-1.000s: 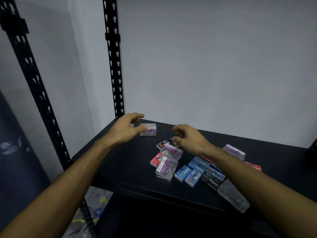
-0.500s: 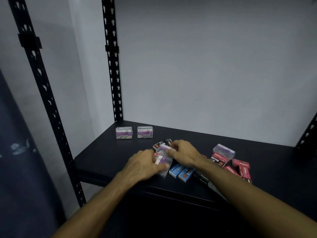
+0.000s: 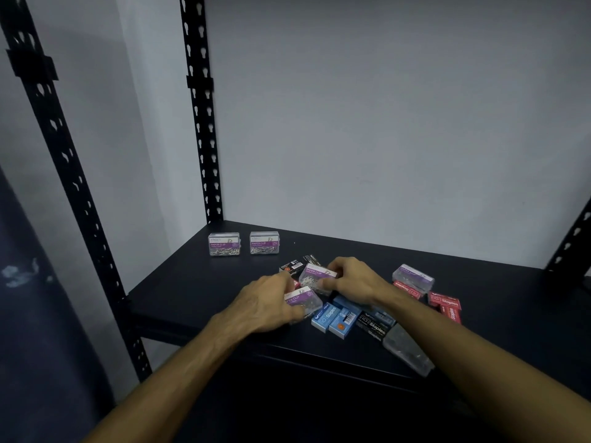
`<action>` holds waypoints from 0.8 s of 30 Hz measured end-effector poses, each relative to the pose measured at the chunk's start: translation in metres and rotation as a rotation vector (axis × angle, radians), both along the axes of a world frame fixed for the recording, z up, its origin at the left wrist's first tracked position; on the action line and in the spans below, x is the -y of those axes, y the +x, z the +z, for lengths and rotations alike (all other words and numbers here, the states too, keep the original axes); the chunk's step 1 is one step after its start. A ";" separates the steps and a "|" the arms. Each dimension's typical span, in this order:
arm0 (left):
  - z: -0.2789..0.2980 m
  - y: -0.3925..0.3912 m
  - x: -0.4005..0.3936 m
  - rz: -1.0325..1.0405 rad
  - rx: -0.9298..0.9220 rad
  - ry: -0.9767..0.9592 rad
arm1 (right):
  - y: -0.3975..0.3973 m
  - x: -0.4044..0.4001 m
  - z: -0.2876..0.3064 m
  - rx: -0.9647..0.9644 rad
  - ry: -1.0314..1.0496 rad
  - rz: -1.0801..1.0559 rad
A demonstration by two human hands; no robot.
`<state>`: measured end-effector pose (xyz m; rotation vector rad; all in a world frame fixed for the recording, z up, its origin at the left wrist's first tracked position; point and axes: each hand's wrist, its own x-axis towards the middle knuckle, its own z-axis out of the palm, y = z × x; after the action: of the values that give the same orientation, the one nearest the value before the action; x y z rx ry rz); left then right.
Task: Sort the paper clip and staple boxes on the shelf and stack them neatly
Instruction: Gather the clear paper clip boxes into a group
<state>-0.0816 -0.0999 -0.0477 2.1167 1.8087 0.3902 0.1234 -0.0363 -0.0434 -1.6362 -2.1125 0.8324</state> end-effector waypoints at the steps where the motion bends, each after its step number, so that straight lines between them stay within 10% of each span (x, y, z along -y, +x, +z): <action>1: 0.000 -0.003 -0.001 -0.022 0.046 -0.009 | 0.004 -0.002 0.001 0.015 0.012 -0.004; 24: -0.006 -0.028 -0.014 -0.251 0.331 -0.011 | 0.016 -0.010 -0.003 0.056 0.184 0.081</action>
<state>-0.1093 -0.0860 -0.0541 2.0908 1.3425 0.6205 0.1397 -0.0267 -0.0469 -1.5045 -2.2338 0.6007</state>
